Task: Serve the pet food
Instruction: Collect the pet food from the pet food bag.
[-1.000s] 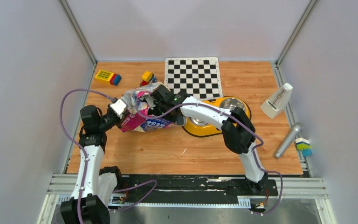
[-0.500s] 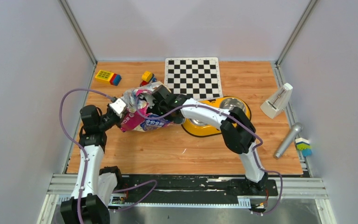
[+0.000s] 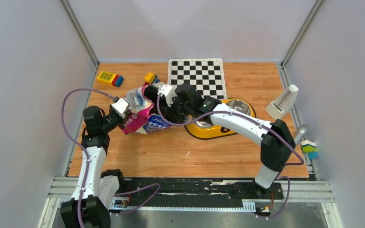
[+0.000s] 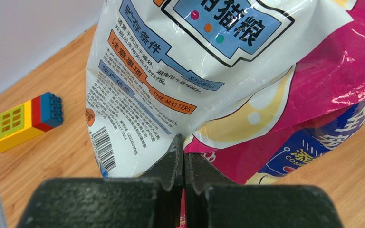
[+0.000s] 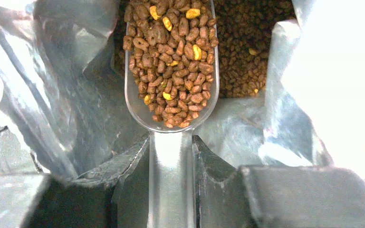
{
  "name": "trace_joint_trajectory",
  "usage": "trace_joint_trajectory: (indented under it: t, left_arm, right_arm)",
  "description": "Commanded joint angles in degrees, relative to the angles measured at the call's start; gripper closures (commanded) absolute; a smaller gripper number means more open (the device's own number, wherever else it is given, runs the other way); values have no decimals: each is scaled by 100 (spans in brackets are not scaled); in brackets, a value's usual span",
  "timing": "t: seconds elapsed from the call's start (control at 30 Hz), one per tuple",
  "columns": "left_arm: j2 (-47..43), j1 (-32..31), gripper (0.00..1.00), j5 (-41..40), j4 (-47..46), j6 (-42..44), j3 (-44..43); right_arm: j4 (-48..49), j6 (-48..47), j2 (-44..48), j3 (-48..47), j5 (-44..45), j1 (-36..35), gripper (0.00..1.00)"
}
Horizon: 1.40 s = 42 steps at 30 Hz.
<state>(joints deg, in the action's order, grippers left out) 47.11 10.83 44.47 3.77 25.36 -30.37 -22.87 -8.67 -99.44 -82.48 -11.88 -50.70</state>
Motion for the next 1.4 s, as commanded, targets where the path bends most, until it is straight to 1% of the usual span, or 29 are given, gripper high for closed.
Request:
trace_joint_trajectory:
  t: [0.0,0.17,0.47,0.7,0.83,1.13,1.37]
  left_arm:
    - [56,9,100,-257,-166,-196,-146]
    - [65,8,100,-230,-180,-173,-115]
    - [53,8,100,-102,-96,-141,-103]
    - [52,9,100,-102,-69,-122,-97]
    - [39,16,100,-120,-67,-109,-92]
    - [34,24,100,-112,-34,-107,-100]
    - [50,38,100,-125,-75,-106,-80]
  right_arm:
    - [-11,-144,444,110,-95,67,100]
    - [-285,-311,779,159,-39,69,100]
    - [-388,-470,1389,311,23,107,100]
    - [-575,-724,1675,304,-135,115,100]
    - [-593,-709,1722,401,12,198,100]
    - [-285,-466,1688,596,-315,604,100]
    - [-288,-559,2031,741,-654,765,100]
